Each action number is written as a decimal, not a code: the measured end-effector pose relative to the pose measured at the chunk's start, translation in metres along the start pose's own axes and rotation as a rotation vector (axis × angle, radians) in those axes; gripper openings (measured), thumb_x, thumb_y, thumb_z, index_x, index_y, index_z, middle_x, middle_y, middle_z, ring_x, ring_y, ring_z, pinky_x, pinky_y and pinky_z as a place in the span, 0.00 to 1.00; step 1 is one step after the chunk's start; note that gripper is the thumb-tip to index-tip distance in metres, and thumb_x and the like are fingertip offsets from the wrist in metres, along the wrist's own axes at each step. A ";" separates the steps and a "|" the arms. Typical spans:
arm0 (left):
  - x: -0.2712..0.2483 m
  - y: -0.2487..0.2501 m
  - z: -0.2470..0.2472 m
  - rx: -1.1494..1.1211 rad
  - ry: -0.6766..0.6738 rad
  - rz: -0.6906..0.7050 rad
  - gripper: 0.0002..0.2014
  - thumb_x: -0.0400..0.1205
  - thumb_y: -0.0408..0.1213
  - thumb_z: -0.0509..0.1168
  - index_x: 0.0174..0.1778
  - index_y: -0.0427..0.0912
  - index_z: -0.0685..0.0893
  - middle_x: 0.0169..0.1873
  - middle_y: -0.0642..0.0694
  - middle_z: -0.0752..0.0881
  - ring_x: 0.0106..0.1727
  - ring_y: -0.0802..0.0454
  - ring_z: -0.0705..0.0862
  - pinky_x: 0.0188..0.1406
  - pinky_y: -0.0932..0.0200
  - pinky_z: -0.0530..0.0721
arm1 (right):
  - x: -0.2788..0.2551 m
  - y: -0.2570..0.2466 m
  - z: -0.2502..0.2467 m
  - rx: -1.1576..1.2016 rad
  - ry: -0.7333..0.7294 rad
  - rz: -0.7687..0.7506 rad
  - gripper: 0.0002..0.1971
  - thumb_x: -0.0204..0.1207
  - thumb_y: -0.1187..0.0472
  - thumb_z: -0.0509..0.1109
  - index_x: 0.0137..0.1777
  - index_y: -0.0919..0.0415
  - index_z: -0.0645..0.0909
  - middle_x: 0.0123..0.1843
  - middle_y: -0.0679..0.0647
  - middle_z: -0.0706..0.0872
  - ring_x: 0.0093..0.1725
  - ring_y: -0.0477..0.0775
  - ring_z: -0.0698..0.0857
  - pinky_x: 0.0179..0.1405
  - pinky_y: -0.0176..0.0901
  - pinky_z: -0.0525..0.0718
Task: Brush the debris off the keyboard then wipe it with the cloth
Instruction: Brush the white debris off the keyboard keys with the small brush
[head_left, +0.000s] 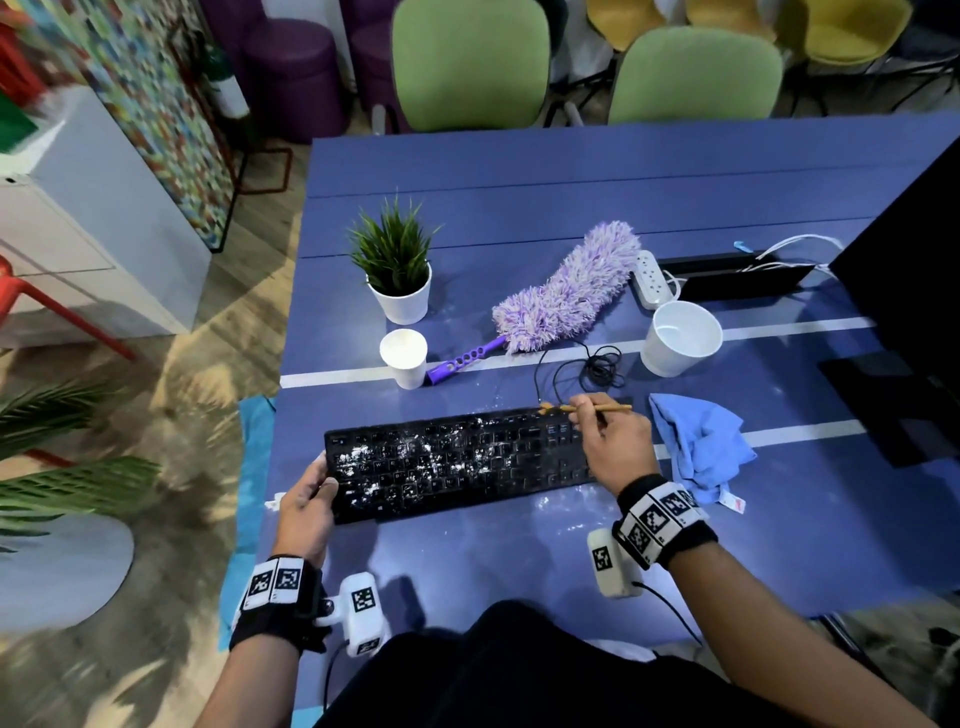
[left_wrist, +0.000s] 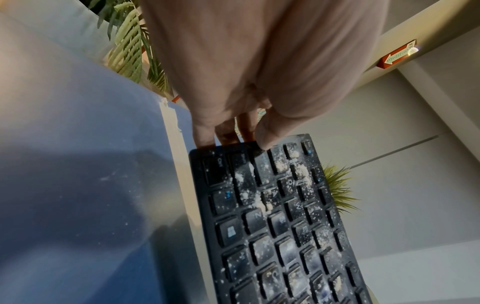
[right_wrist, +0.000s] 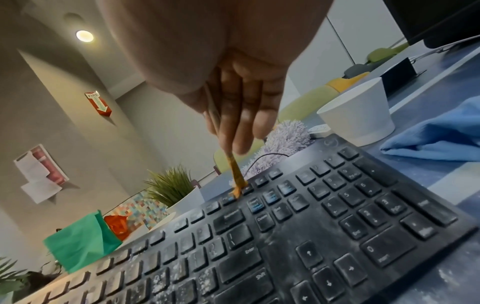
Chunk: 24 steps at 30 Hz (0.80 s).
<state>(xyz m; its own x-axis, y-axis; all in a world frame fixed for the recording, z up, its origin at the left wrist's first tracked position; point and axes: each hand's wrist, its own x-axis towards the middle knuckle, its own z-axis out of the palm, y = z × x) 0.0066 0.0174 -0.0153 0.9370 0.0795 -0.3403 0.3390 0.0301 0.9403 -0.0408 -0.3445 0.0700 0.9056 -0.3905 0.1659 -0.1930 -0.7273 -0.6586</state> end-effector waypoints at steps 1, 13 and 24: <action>0.000 -0.002 -0.002 -0.004 -0.007 -0.003 0.23 0.85 0.17 0.53 0.73 0.38 0.78 0.62 0.41 0.86 0.65 0.47 0.81 0.76 0.45 0.74 | 0.000 0.000 0.000 0.002 -0.091 0.030 0.16 0.85 0.53 0.60 0.44 0.58 0.87 0.36 0.54 0.91 0.38 0.56 0.90 0.47 0.53 0.88; -0.003 -0.006 -0.003 -0.017 -0.023 0.006 0.22 0.85 0.17 0.52 0.73 0.35 0.78 0.64 0.36 0.84 0.64 0.45 0.80 0.76 0.40 0.72 | -0.014 -0.011 0.005 0.104 -0.099 0.054 0.14 0.85 0.53 0.60 0.50 0.55 0.87 0.38 0.48 0.91 0.39 0.48 0.90 0.48 0.51 0.89; -0.010 0.002 0.000 -0.003 -0.029 0.044 0.22 0.85 0.16 0.53 0.70 0.39 0.79 0.49 0.61 0.91 0.61 0.52 0.83 0.72 0.49 0.76 | -0.025 -0.033 0.025 -0.174 -0.174 -0.063 0.17 0.85 0.49 0.58 0.52 0.56 0.86 0.38 0.58 0.90 0.38 0.61 0.89 0.40 0.49 0.87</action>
<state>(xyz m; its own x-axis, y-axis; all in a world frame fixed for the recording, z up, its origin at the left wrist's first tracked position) -0.0016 0.0163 -0.0098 0.9529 0.0520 -0.2988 0.2975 0.0301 0.9542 -0.0478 -0.2967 0.0696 0.9665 -0.2488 0.0637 -0.1823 -0.8392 -0.5123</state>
